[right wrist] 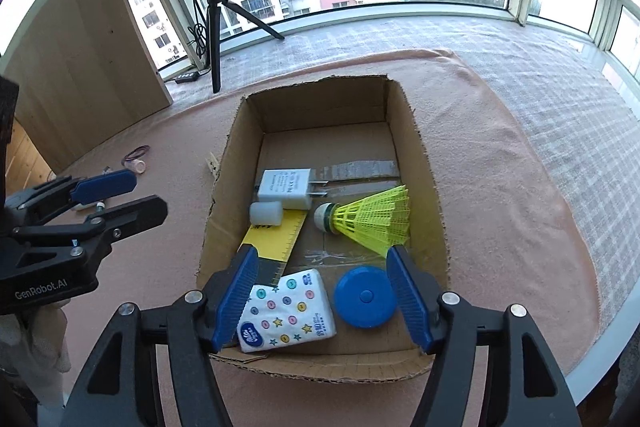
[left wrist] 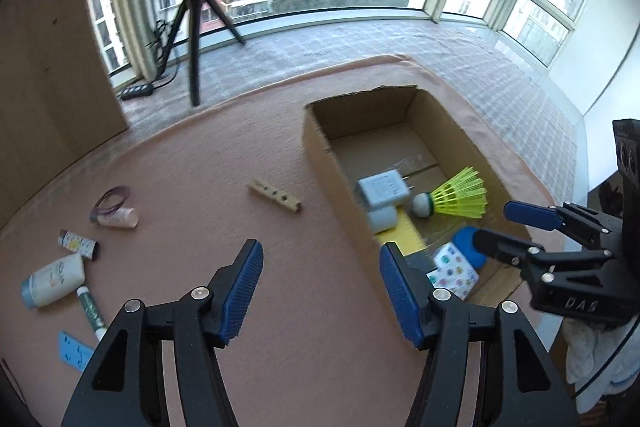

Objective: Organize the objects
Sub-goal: 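Carry the white cap into the box while the right tool drops the tape measure there, then move the left tool to the blue phone stand while the right tool approaches the green glue stick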

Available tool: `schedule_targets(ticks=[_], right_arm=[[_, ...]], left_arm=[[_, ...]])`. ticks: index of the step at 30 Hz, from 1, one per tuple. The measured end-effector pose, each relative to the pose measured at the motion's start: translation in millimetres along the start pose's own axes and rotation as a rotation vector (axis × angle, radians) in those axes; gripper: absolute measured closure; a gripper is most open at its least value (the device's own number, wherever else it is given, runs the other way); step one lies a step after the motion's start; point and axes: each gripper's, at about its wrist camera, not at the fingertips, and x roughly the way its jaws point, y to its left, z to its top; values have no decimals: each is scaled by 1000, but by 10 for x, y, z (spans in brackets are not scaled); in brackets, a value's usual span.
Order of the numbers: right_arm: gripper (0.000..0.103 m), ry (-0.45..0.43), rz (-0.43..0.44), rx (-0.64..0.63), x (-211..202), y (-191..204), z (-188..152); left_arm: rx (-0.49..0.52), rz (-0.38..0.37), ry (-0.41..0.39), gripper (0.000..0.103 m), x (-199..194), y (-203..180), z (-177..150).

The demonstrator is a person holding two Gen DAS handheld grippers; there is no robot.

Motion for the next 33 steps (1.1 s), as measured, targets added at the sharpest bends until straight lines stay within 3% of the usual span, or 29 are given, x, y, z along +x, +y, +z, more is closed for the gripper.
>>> schedule_targets(ticks=[5,11,18,24,33], right_arm=[[40,-6,65,-21,76,286,71],[40,2,122,-145,209,966,151],[40,13,169,-226,420,1723,134],[40,68,192,-264,683,2207,55],[40,123,174,-245,886,2344,-17]], left_arm=[[-136,80,23,39,-107,743,-329],[-299,177,24,39,-306,1592,-763],[-412,273,15,39,-394,2367,-1076],[-383,357,43,39,-275,2697,-1061],[-296,354,94,43,40,2740,-970]])
